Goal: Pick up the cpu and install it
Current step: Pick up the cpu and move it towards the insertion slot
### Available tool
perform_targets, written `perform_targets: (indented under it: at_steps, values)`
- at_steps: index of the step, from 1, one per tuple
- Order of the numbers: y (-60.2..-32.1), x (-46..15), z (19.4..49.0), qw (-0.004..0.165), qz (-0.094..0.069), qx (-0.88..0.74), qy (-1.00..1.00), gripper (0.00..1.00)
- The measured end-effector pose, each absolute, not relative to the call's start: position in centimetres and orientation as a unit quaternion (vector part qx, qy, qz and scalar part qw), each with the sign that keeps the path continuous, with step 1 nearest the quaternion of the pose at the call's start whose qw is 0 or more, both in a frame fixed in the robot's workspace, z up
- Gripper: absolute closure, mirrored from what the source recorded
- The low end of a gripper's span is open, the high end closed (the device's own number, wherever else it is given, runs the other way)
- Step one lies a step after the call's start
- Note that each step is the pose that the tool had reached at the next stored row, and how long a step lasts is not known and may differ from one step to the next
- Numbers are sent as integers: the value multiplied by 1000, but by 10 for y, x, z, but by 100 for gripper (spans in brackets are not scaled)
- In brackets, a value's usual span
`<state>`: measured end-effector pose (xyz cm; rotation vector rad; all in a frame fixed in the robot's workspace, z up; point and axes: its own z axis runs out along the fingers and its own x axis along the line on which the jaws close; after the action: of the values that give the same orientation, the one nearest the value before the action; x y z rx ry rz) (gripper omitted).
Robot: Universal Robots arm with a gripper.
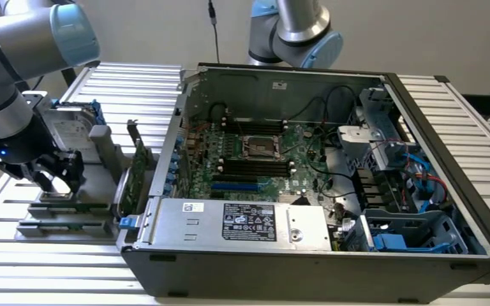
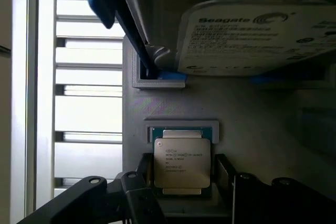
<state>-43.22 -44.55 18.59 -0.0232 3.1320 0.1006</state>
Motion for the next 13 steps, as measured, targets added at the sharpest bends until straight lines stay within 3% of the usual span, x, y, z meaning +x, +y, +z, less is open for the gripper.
perform_targets:
  at_steps: [13]
  values:
    - [-446,-432,186,4,39,-7,999,45]
